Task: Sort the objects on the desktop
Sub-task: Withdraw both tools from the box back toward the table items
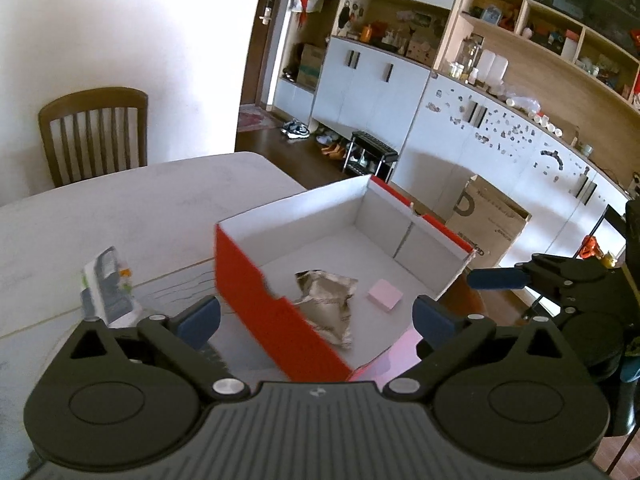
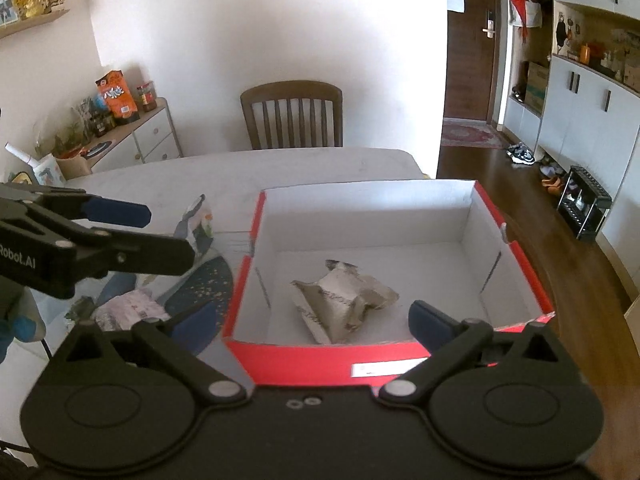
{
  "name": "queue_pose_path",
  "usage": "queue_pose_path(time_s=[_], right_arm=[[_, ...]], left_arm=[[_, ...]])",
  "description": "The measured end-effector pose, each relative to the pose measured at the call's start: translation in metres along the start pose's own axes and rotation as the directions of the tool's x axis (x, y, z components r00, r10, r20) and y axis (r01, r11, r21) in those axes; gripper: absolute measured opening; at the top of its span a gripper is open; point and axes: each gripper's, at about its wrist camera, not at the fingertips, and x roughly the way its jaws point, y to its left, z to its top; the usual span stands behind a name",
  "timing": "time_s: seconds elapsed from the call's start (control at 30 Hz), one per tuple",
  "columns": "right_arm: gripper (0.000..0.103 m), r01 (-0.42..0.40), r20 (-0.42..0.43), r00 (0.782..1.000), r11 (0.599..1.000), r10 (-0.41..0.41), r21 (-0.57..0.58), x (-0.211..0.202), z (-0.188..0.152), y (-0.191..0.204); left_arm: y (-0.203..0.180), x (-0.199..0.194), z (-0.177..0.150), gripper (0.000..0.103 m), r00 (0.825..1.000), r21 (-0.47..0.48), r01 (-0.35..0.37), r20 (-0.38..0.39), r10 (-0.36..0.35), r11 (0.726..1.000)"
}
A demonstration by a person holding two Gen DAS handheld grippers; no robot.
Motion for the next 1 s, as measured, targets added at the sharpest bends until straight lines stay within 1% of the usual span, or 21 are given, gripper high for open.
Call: queue_pose_path(time_s=[0.27, 0.47, 0.6, 0.8, 1.0], right_arm=[[0.103, 0.002, 0.004, 1.000, 1.000, -0.002, -0.002, 0.006, 0.001, 0.045], [0.103, 0.000, -0.001, 1.000, 1.000, 0.000, -0.013, 0.015, 0.001, 0.078], [0.103, 0.004, -0.004, 1.000, 1.000, -0.004, -0.018, 0.021, -0.001, 0.097], [0.103, 0.011, -0.012, 1.000, 1.000, -0.011, -0.008, 0.029, -0.008, 0.120], [0.103, 0.011, -0.035, 0.999, 1.000, -0.011, -0.007, 0.038, -0.014, 0.141]], left_arm=[[0.041, -0.034, -0.020, 0.103, 0.997, 0.002, -0.068, 0.018, 0.068, 0.998], [0.079, -0.057, -0.037, 0.103, 0.996, -0.024, -0.088, 0.008, 0.088, 0.996], [0.105, -0.072, -0.046, 0.103, 0.993, -0.030, -0.119, 0.010, 0.120, 0.992], [0.145, -0.086, -0.062, 0.103, 0.988, -0.064, -0.155, 0.002, 0.156, 0.986], [0.175, -0.095, -0.073, 0.103, 0.982, -0.084, -0.188, -0.001, 0.188, 0.979]])
